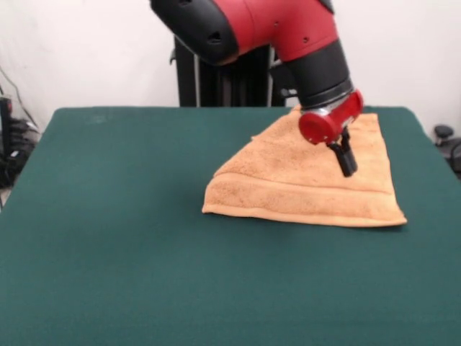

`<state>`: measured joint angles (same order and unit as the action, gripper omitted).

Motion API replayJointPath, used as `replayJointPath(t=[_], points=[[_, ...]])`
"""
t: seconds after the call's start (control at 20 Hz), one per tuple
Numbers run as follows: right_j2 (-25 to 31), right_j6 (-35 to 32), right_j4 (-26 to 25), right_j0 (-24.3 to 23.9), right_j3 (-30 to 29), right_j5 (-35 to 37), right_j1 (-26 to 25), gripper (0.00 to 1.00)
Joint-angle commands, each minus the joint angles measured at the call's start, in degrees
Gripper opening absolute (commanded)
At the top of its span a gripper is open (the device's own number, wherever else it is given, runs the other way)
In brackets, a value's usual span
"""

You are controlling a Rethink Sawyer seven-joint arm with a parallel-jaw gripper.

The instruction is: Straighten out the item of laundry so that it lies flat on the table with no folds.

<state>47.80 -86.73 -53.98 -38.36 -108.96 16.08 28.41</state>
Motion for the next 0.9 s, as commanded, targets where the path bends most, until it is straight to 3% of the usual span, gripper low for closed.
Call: replayJointPath(t=[0.05, 0.5, 0.9], points=[[-3.04, 5.49, -3.22, 4.55, 2.77, 6.62, -3.09, 0.0], [-7.41, 4.78, -8.09, 7.81, 8.44, 4.21, -6.43, 0.0], [-5.74, 8.4, -5.5, 6.14, 5.65, 9.09, -3.29, 0.0]])
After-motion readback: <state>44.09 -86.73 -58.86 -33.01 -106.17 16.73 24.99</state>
